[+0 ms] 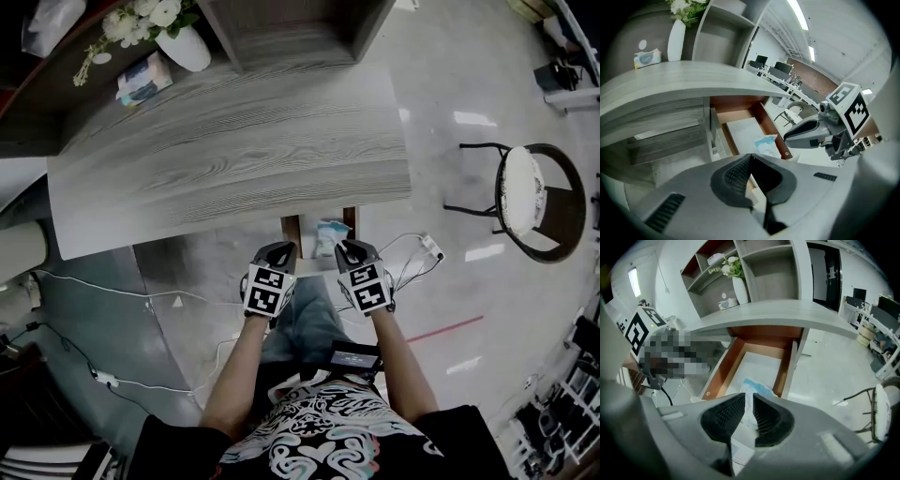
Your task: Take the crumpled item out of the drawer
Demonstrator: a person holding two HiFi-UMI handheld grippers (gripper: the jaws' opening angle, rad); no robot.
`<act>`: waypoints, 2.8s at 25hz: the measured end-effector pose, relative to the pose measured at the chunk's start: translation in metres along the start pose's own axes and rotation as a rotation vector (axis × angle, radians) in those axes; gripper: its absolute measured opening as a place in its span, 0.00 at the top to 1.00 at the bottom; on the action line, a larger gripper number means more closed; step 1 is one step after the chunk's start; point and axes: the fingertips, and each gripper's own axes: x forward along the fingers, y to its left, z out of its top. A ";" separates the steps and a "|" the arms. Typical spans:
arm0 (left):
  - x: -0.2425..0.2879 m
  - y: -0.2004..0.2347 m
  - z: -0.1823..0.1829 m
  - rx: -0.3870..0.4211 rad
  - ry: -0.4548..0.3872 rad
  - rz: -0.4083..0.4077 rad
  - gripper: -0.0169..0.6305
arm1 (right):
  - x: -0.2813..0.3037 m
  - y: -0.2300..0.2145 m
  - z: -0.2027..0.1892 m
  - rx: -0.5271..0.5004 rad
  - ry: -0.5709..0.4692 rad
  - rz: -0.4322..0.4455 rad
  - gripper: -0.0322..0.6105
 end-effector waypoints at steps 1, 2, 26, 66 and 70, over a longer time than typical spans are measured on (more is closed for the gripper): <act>0.002 -0.001 -0.002 0.000 0.007 -0.001 0.97 | 0.001 0.001 -0.001 0.006 0.008 0.003 0.89; 0.004 -0.001 -0.004 0.002 0.013 -0.002 0.97 | 0.003 0.002 -0.001 0.010 0.016 0.005 0.88; 0.023 0.003 0.000 0.015 0.061 -0.023 0.97 | 0.057 0.000 -0.024 -0.107 0.237 0.029 0.84; -0.034 0.005 0.057 -0.030 -0.123 0.040 0.97 | -0.021 -0.005 0.047 -0.100 -0.053 -0.079 0.94; -0.051 0.002 0.067 -0.035 -0.166 0.049 0.97 | -0.040 -0.003 0.056 -0.100 -0.105 -0.108 0.94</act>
